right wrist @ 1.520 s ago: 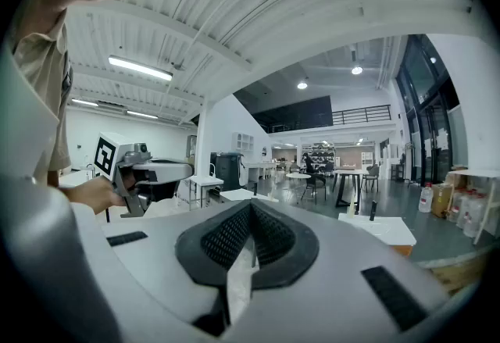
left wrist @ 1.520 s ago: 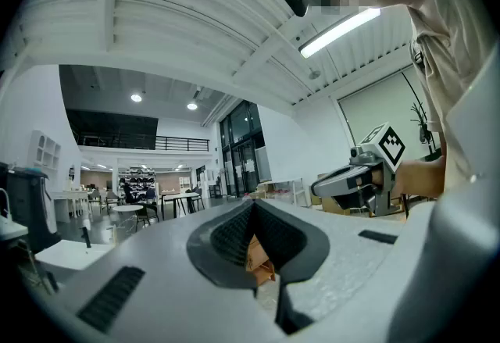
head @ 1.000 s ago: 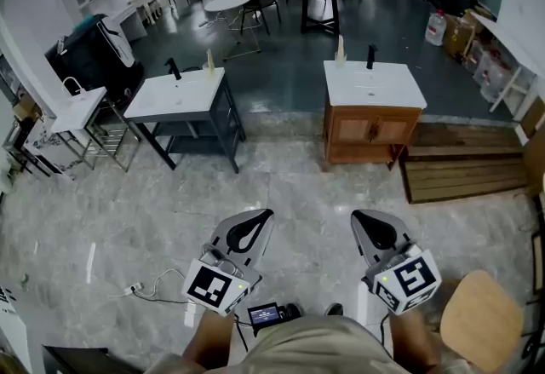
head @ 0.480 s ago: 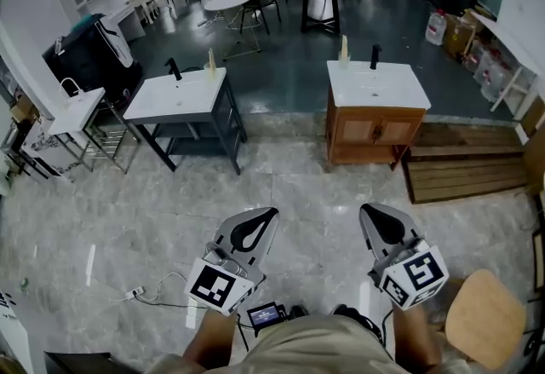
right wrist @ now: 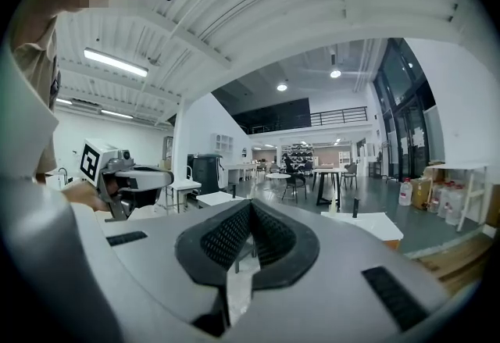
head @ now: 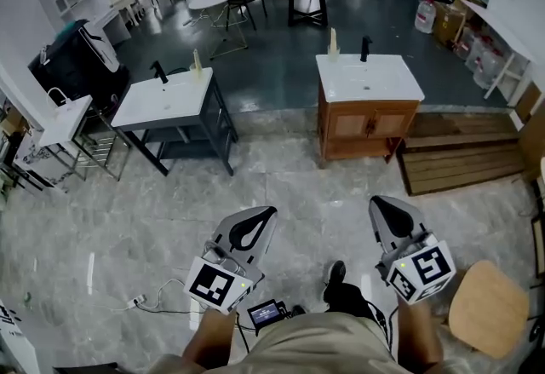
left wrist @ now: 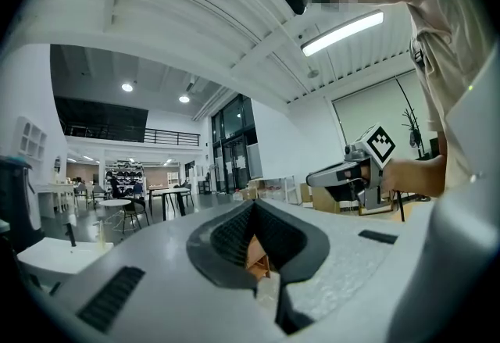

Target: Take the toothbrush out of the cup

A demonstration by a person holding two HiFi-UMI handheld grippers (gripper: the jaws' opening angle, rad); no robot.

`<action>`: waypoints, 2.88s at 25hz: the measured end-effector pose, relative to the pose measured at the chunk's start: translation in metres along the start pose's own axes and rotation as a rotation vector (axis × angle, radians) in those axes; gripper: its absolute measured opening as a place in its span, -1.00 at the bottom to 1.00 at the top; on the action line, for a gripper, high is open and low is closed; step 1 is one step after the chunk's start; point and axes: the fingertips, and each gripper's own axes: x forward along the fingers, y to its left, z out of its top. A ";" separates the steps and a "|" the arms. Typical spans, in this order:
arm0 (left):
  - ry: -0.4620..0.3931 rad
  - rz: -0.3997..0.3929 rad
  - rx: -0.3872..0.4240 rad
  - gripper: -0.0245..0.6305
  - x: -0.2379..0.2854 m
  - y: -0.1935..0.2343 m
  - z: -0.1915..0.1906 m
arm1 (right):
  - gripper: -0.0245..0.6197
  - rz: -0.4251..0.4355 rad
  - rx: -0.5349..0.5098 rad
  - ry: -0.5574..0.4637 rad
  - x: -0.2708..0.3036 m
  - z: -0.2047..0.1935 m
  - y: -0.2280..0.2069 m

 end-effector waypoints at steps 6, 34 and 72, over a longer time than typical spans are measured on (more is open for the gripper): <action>-0.007 0.023 0.018 -0.91 0.036 0.009 0.003 | -0.91 -0.008 0.001 -0.028 0.015 0.001 -0.045; 0.075 0.197 0.042 -0.91 0.418 -0.012 0.007 | -0.91 0.184 0.047 -0.006 0.084 -0.025 -0.423; -0.017 0.147 -0.046 -0.91 0.615 0.336 -0.063 | -0.91 0.082 0.016 0.082 0.522 -0.007 -0.575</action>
